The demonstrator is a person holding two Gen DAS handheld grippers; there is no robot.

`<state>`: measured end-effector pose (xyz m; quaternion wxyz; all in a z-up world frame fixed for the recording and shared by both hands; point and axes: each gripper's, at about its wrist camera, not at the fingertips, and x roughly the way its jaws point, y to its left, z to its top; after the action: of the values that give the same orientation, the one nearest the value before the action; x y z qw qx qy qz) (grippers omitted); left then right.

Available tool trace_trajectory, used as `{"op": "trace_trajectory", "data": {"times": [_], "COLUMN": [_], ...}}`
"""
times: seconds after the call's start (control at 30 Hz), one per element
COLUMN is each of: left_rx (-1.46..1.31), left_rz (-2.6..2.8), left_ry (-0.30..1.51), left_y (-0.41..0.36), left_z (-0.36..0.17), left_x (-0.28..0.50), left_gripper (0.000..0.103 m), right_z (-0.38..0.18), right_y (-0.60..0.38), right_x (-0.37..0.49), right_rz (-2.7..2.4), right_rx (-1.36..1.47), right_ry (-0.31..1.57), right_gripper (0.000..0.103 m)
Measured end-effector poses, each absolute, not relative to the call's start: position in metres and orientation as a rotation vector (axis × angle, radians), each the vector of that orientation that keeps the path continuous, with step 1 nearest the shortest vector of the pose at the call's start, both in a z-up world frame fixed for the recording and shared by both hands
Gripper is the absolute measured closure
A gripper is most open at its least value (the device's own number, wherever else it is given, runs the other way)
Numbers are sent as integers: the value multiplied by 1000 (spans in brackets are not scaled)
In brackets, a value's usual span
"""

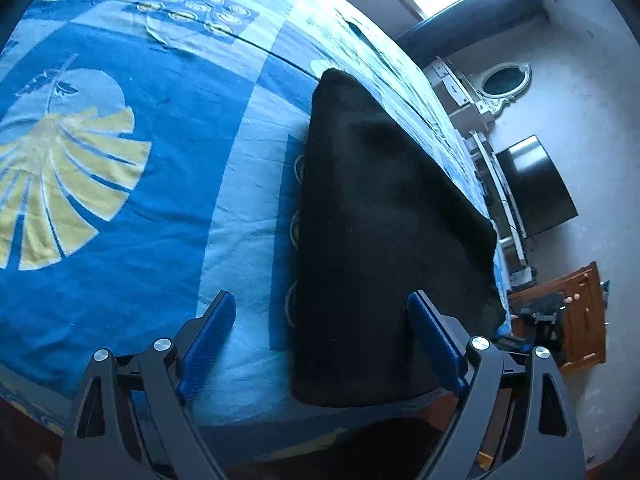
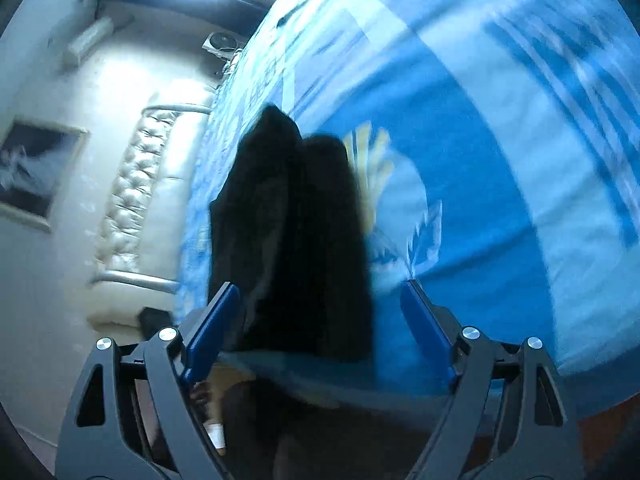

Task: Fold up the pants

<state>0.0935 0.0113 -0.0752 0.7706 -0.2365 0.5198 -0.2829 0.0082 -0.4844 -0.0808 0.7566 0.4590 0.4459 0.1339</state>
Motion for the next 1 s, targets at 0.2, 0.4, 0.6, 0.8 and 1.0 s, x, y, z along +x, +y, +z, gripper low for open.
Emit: {"op": "trace_trajectory", "data": {"times": [0.2,0.4,0.6,0.8,1.0], "left_rx": [-521,-541,-648,-521,-505], "left_rz": [-679,-796,-782,-735,-739], "left_ry": [1162,1229,1232,1233,1201], "left_y": [13,1,1,-6,-5], "left_z": [-77,-82,-90,-82,-75], "left_x": [90,85,83,79,81], "left_gripper": [17,17,17,43,62], "right_z": [-100,-95,-94,-89,-81], "right_y": [-468,-449,-440,-430,-425], "right_x": [13,23,25,23,25], "right_rz": [387,425,388,359,374], "right_rx": [1062,1004,924,864,831], "right_ry": [989,1000,1043,1051,1041], "right_gripper": [15,13,44,64,72]}}
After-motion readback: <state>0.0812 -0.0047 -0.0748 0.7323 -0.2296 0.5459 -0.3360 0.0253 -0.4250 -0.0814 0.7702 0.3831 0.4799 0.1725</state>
